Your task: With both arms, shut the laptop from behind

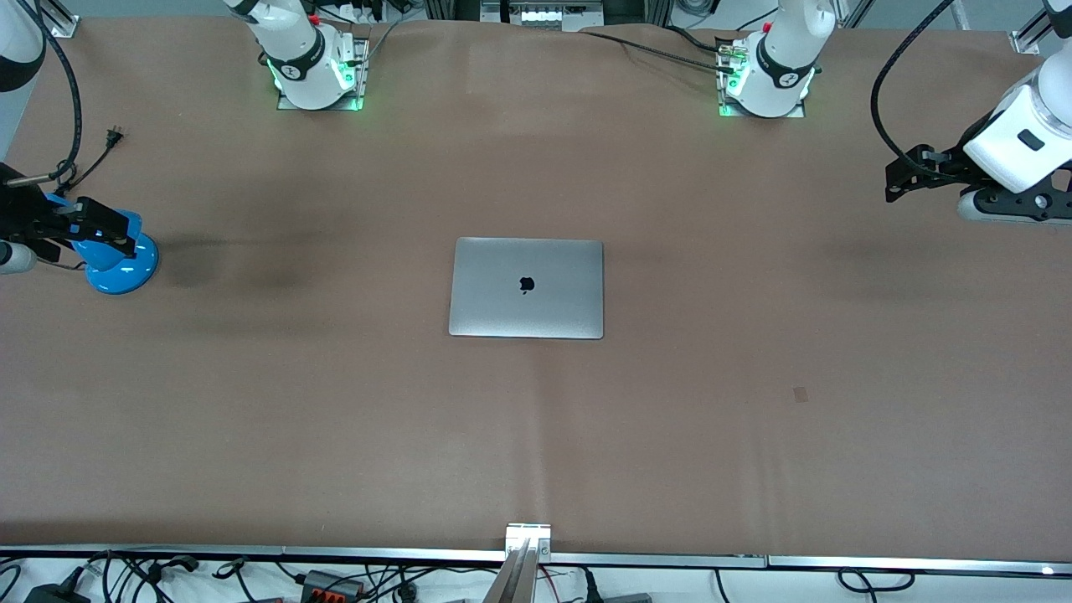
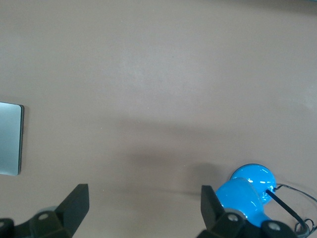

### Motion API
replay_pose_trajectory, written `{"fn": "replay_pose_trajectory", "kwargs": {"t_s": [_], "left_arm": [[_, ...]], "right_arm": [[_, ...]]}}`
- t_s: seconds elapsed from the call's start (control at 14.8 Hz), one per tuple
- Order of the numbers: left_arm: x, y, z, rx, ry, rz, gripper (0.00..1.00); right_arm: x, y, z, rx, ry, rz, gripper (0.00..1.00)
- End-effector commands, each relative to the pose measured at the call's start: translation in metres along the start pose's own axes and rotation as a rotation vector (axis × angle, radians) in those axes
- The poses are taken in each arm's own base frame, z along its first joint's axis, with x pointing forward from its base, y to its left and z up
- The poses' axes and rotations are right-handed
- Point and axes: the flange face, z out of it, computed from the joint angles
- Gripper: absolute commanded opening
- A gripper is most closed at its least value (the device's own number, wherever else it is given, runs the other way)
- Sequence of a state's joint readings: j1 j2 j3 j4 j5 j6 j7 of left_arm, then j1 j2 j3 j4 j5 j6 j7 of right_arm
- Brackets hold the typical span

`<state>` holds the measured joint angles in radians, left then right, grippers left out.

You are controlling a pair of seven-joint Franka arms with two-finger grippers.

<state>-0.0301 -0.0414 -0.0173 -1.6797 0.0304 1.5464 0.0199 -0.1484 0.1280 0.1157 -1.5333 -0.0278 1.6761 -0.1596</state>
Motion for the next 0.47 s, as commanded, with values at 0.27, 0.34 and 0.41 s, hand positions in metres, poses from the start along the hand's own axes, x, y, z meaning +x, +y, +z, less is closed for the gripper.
{"fn": "replay_pose_trajectory", "kwargs": {"t_s": [0.27, 0.34, 0.41], "left_arm": [[-0.0047, -0.0028, -0.0077, -0.005, -0.002, -0.013, 1.00], [-0.0045, -0.0037, -0.0085, -0.005, 0.001, -0.014, 1.00], [-0.0045, -0.0028, -0.0085, -0.005, 0.001, -0.013, 1.00]], "right_arm": [[0.0028, -0.0155, 0.0090, 0.018, -0.041, -0.015, 1.00], [0.0040, -0.0152, 0.0094, 0.016, -0.035, -0.015, 1.00], [0.0050, -0.0148, 0.0109, 0.015, -0.035, -0.015, 1.00]]}}
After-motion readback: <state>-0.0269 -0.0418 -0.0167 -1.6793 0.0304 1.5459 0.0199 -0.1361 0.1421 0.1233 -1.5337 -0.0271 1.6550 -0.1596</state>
